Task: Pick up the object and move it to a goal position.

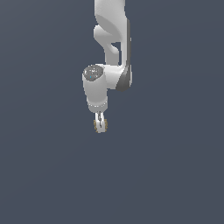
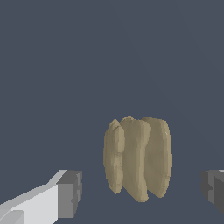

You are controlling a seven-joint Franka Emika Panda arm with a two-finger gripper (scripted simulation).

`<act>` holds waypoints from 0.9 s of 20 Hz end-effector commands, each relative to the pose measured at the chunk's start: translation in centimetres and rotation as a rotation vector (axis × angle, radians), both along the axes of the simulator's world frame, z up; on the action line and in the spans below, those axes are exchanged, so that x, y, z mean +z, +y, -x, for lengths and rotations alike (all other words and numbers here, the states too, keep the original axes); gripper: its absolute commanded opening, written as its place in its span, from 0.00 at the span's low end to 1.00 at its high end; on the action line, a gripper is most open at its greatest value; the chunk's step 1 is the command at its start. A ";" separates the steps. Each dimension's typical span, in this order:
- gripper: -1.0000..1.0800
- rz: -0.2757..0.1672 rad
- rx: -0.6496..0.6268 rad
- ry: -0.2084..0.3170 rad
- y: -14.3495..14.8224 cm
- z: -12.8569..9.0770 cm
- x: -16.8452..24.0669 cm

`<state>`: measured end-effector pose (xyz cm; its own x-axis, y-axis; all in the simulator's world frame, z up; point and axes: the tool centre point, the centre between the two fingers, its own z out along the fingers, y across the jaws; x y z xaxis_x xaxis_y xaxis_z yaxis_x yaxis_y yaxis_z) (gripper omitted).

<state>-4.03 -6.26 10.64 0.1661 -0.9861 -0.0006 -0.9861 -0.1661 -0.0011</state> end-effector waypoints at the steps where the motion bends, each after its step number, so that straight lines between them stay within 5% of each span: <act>1: 0.96 0.000 -0.028 0.001 -0.1 0.1 -0.1; 18: 0.96 0.001 -0.047 0.001 -0.2 0.3 -4.1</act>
